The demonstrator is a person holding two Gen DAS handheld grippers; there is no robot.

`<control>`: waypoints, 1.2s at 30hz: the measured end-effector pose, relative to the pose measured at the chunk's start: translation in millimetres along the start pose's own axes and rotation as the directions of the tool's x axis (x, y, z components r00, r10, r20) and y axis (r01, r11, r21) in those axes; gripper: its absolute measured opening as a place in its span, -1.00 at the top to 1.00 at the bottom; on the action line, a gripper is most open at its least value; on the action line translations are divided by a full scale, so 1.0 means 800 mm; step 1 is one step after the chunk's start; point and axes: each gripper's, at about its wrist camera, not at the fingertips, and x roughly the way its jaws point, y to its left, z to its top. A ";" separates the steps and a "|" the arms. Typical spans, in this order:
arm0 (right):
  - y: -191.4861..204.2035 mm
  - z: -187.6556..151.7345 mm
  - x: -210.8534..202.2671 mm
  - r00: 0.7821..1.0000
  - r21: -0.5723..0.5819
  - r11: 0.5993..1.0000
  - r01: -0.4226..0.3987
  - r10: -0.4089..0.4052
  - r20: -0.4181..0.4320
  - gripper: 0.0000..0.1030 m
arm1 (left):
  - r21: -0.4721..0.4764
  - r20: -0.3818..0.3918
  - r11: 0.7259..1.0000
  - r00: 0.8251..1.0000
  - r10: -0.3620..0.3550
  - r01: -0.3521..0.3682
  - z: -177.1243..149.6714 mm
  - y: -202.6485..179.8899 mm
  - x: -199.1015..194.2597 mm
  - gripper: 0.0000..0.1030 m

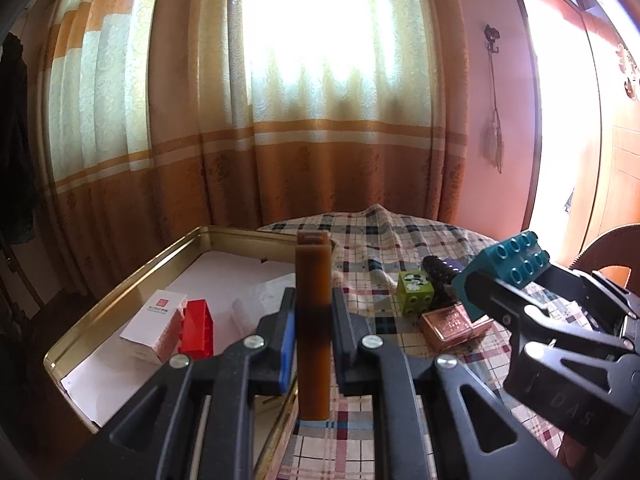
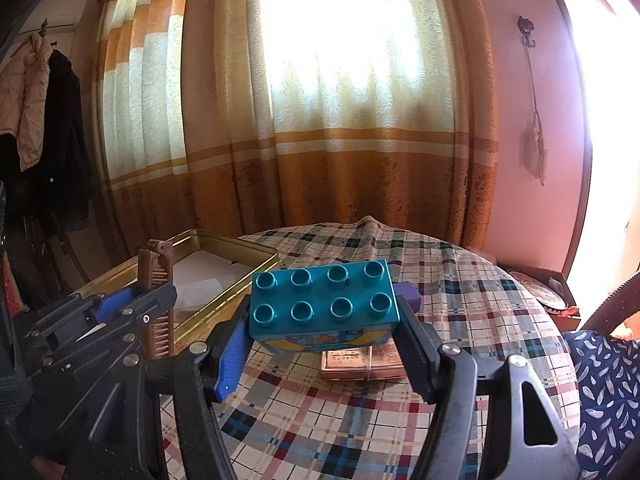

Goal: Organize rigid objects
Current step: 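Lift and carry the comb and Duplo brick toward the gold tray with both grippers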

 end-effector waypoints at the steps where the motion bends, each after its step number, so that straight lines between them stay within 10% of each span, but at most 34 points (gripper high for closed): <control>1: 0.002 -0.001 0.000 1.000 -0.002 1.000 -0.004 0.004 -0.001 -0.32 | 0.002 0.001 1.000 1.000 0.000 0.000 0.000 0.000 -0.001 0.74; 36: 0.028 -0.002 -0.005 0.999 -0.035 0.998 -0.050 0.050 -0.001 -0.31 | -0.017 0.048 0.999 0.998 -0.032 0.033 0.003 0.031 -0.038 0.71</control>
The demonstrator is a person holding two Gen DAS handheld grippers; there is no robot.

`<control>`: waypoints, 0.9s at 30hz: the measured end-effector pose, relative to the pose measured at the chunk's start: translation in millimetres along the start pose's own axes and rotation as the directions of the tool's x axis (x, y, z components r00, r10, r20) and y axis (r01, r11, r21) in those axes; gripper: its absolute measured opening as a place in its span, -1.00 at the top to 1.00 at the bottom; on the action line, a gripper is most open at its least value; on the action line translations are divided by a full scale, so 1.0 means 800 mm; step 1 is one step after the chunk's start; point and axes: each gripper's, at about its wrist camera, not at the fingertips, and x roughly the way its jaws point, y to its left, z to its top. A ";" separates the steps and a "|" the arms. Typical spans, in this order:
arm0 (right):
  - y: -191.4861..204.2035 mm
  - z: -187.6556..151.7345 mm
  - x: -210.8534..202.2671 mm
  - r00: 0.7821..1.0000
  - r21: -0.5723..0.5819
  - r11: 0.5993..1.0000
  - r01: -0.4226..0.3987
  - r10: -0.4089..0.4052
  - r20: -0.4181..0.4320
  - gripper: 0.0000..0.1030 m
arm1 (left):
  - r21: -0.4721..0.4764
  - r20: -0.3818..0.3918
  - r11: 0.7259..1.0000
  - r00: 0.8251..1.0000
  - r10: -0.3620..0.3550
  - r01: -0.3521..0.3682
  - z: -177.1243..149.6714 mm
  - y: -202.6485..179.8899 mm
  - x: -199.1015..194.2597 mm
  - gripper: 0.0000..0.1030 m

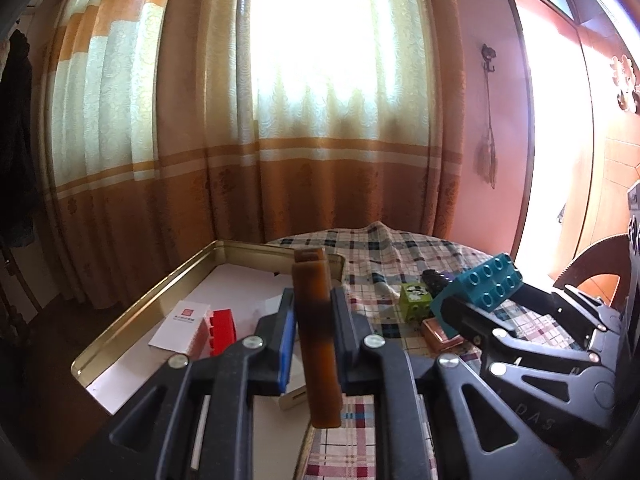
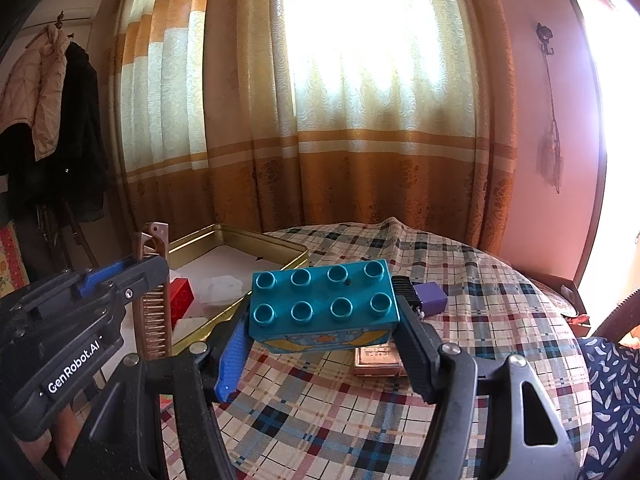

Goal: Organize rigid objects
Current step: 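Lift and carry the comb and Duplo brick toward the gold tray with both grippers, then lower the comb and Duplo brick into the tray and open both grippers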

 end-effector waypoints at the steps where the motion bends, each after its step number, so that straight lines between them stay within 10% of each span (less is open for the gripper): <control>1: 0.002 0.000 0.000 1.000 -0.003 1.000 -0.002 0.002 0.001 -0.31 | 0.000 0.001 1.000 1.000 -0.004 0.004 -0.001 0.001 -0.001 0.71; 15: 0.012 0.004 -0.005 0.999 -0.008 0.999 -0.033 0.034 0.010 -0.31 | 0.012 0.042 0.999 0.999 -0.035 0.034 0.011 0.003 -0.024 0.73; 27: 0.074 0.032 0.029 0.978 -0.058 0.977 -0.206 0.203 -0.058 -0.31 | -0.061 -0.063 0.984 0.985 0.163 -0.167 0.010 0.107 0.008 0.73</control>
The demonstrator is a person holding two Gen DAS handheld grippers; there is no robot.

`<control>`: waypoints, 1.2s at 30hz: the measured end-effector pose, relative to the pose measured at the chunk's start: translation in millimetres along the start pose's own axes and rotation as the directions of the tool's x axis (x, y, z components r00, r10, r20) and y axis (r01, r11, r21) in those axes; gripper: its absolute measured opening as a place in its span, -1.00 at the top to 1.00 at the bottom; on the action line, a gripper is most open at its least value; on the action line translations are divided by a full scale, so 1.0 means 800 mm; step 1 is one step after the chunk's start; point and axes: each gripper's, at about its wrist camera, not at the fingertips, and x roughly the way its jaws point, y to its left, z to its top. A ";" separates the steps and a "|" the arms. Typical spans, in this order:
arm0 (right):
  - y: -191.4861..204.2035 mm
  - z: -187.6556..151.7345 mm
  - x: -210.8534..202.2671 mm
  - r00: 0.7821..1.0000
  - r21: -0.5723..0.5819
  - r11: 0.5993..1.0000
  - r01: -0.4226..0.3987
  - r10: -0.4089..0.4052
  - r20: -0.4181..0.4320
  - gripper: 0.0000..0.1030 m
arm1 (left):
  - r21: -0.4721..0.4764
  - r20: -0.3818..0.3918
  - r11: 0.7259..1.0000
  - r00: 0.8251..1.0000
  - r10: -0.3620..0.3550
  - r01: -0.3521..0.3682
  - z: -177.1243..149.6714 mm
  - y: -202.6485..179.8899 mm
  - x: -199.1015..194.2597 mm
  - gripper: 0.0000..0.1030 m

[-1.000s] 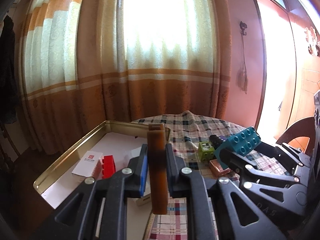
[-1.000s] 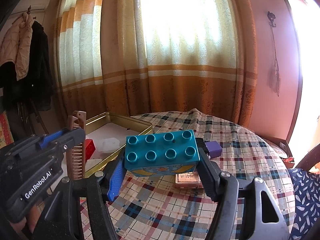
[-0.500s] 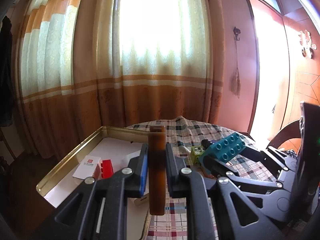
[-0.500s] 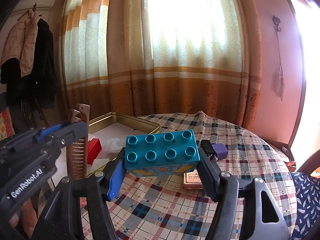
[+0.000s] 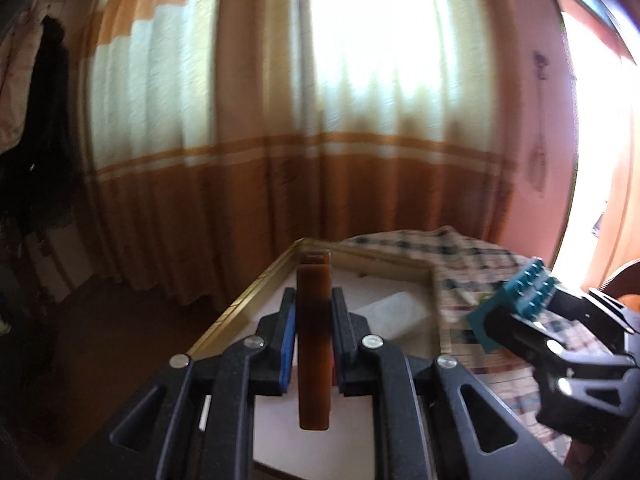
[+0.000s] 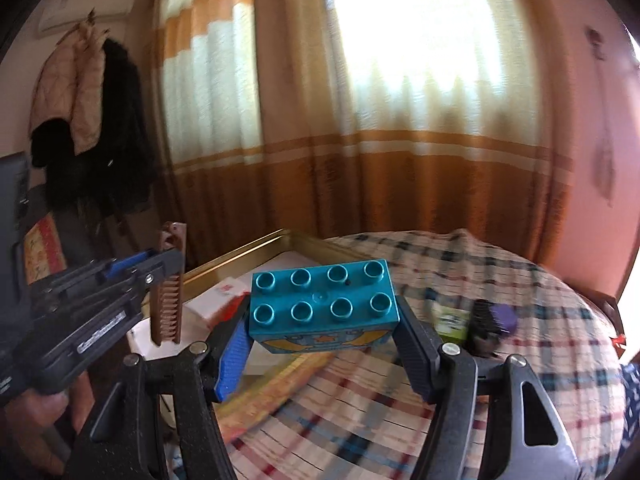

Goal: Organize rigid objects
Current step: 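Lower the comb and Duplo brick into the tray and open both grippers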

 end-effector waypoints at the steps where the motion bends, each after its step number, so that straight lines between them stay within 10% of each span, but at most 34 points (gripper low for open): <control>1: 0.010 0.002 0.010 1.000 -0.019 1.000 -0.018 0.017 -0.018 -0.31 | 0.003 -0.026 1.000 0.999 0.018 -0.018 -0.001 0.008 0.010 0.73; 15: 0.062 -0.011 0.091 0.975 -0.093 0.989 -0.118 0.097 -0.200 -0.33 | -0.016 -0.164 0.996 0.983 0.087 -0.091 -0.020 0.048 0.060 0.68; 18: 0.064 -0.010 0.092 0.978 -0.100 0.989 -0.111 0.091 -0.189 -0.38 | -0.030 -0.170 0.994 0.981 0.095 -0.102 -0.020 0.054 0.061 0.47; 22: 0.056 -0.006 0.086 0.979 -0.075 0.990 -0.121 0.107 -0.175 -0.74 | -0.054 -0.145 0.989 0.981 0.127 -0.136 -0.017 0.060 0.053 -0.32; 36: -0.058 -0.036 0.005 0.983 -0.055 0.995 0.086 -0.094 -0.160 -0.75 | 0.015 -0.115 1.000 0.993 -0.007 0.008 -0.008 -0.034 0.024 -0.73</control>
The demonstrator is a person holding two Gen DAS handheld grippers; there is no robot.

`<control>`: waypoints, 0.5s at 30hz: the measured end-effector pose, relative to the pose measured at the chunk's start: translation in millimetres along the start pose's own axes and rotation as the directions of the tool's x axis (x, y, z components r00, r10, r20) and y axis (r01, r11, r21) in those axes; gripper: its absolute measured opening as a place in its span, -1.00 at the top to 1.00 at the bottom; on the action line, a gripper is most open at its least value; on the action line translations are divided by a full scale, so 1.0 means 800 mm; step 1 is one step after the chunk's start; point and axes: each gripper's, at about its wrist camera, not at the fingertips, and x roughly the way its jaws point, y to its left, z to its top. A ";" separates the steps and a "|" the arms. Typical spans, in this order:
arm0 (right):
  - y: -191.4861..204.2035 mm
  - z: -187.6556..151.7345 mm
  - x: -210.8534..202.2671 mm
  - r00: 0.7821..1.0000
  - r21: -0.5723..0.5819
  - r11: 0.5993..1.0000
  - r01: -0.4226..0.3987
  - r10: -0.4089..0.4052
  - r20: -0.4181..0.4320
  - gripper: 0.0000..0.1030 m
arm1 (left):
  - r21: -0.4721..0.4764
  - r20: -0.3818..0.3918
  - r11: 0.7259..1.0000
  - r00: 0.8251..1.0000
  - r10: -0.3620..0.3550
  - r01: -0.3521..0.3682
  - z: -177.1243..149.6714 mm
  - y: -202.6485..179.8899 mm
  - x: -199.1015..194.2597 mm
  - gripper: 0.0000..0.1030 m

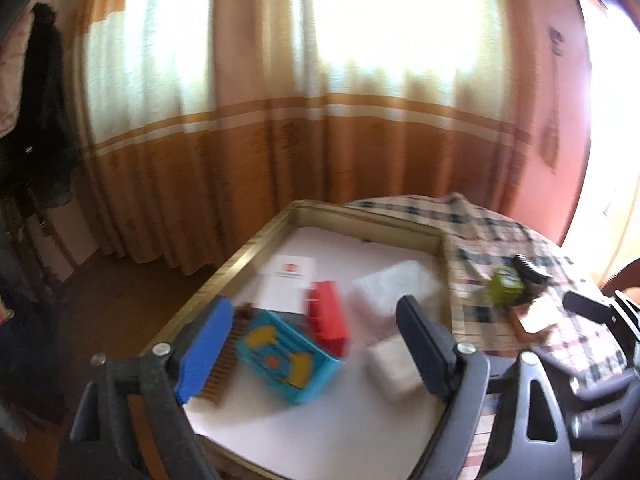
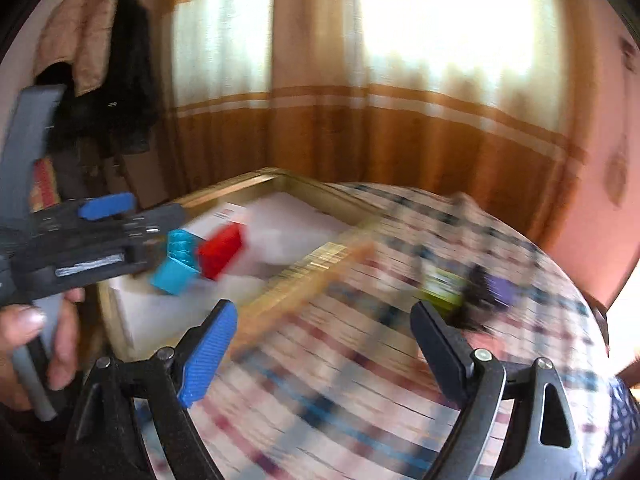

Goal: Organize rigid objects
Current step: 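Lower the comb and Duplo brick into the tray and open both grippers, then grasp the green soccer-print block with the left gripper while the right approaches the copper plate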

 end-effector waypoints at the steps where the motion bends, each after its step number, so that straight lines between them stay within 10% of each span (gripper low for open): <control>1: -0.020 -0.003 0.000 0.999 0.027 0.999 0.043 -0.043 -0.013 -0.75 | 0.014 -0.003 1.000 1.000 -0.014 0.014 0.000 -0.012 0.000 -0.80; 15: -0.124 -0.007 0.046 0.974 0.221 0.960 0.173 -0.134 -0.181 -0.75 | 0.103 -0.094 0.993 0.994 -0.050 0.059 0.016 -0.120 0.045 -0.89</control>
